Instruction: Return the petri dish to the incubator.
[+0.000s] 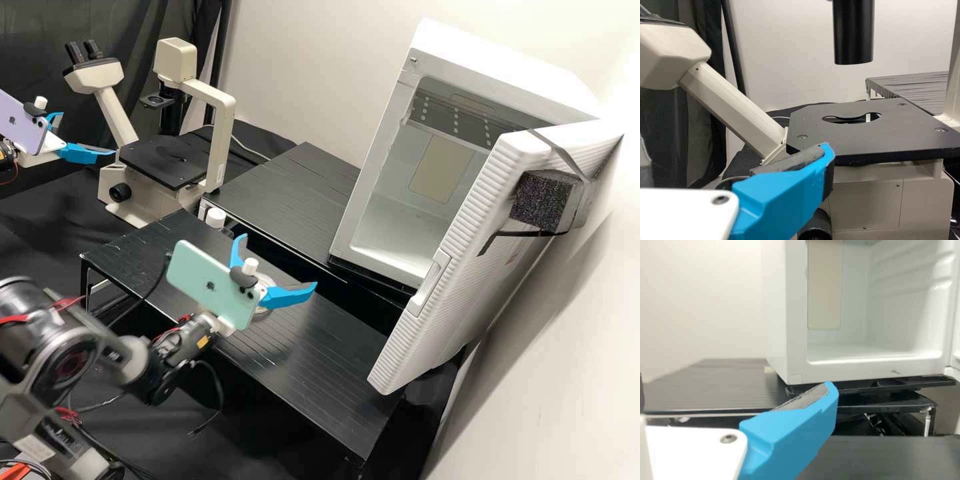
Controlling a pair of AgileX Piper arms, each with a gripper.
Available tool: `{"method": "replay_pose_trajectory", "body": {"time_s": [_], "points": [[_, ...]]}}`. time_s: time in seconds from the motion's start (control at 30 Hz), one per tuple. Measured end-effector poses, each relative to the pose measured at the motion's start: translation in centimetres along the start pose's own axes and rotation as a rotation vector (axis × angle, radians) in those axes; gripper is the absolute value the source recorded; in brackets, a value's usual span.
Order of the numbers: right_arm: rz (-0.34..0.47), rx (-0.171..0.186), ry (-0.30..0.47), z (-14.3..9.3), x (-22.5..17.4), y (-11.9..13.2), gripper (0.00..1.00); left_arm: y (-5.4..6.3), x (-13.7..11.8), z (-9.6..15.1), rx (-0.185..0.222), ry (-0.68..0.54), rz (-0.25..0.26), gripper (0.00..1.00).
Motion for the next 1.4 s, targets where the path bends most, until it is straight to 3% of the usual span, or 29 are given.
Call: {"method": "replay_pose_trajectory", "body": {"time_s": [0.3,0.7,0.83,1.07,1.1,1.4], "points": [[-0.081,-0.007,0.021,-0.1,-1.1,-1.2,1.0,0.0,0.0,0.0,0.0,0.0,0.0,1.0],[-0.221,-0.026,-0.1,1.5,-1.1,-2.7,1.0,0.0,0.0,0.0,0.0,0.0,0.0,1.0],[-0.242,-0.044,-0.092,1.5,-1.1,-2.8,1.0,0.0,0.0,0.0,0.0,0.0,0.0,1.0],[-0.284,-0.038,-0.095,1.9,-1.1,-3.2,1.0,0.0,0.0,0.0,0.0,0.0,0.0,1.0],[-0.301,-0.04,-0.097,2.0,-1.1,-3.4,0.0,0.0,0.0,0.0,0.0,0.0,0.0,1.0],[-0.301,-0.045,-0.07,2.3,-0.9,-3.5,0.0,0.0,0.0,0.0,0.0,0.0,0.0,1.0]]}}
